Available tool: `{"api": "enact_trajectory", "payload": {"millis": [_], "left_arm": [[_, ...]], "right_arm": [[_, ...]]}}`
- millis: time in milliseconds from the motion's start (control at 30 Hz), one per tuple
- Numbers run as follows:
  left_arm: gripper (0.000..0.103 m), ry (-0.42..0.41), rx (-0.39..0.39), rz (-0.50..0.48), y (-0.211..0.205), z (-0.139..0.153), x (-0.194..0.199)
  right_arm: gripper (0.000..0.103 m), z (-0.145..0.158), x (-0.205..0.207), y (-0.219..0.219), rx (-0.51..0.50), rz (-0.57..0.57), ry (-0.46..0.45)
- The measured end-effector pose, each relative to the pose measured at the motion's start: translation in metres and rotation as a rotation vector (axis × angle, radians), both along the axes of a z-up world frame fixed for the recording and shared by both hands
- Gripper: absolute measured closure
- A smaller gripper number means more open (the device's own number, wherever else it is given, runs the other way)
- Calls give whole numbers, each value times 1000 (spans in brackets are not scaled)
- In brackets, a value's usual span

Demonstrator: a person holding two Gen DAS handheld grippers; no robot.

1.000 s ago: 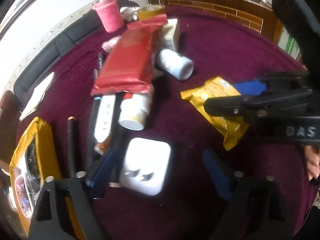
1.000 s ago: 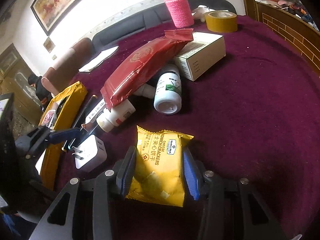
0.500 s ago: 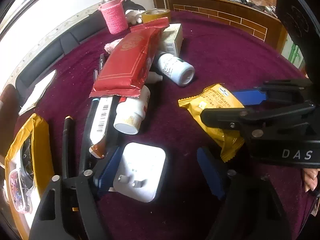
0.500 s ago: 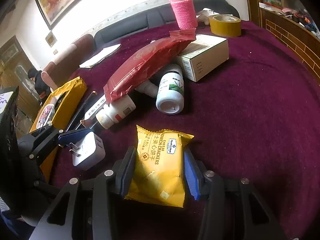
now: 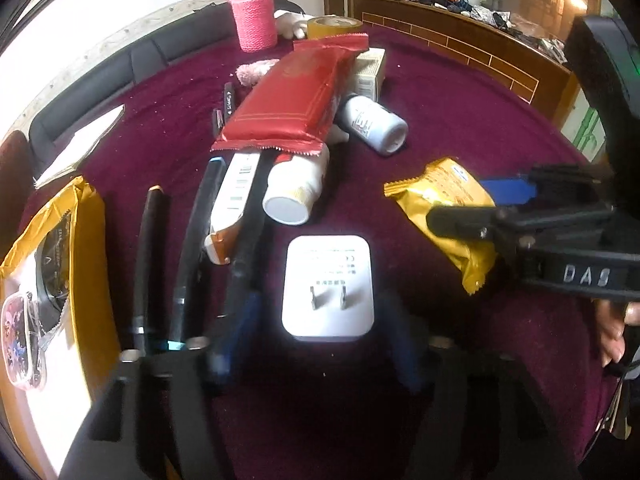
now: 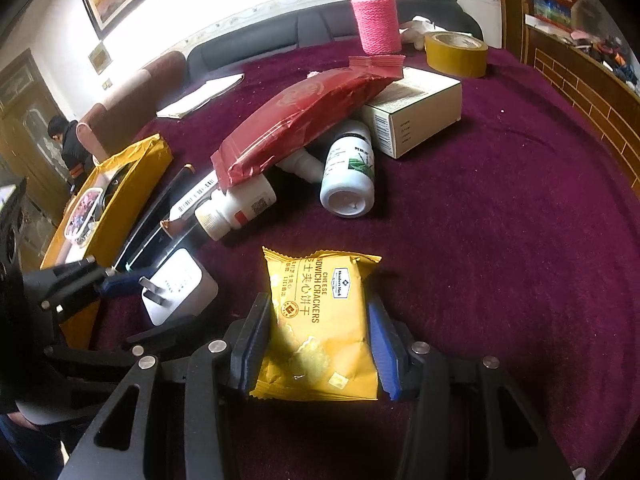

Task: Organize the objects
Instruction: 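Grasp the yellow cracker packet with the right gripper while the left gripper grasps the white plug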

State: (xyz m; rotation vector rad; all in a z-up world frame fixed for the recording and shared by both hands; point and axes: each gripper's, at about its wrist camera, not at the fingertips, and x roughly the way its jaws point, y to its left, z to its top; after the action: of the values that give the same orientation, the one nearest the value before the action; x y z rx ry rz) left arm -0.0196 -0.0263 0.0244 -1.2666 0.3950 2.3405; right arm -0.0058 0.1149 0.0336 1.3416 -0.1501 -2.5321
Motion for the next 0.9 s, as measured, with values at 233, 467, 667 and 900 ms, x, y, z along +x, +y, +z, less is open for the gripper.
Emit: {"api": "enact_trajectory", "payload": {"millis": [233, 467, 667, 900], "left_arm": [[63, -20, 13, 16, 8, -3, -8], [65, -8, 22, 21, 6, -1, 1], [65, 3, 59, 35, 0, 9, 10], [65, 35, 71, 46, -6, 22, 23]], "right_arm": [[54, -2, 4, -1, 8, -6, 14], [55, 1, 10, 1, 14, -10, 34], [55, 6, 18, 5, 2, -28, 50], [55, 15, 27, 2, -1, -21, 73]]}}
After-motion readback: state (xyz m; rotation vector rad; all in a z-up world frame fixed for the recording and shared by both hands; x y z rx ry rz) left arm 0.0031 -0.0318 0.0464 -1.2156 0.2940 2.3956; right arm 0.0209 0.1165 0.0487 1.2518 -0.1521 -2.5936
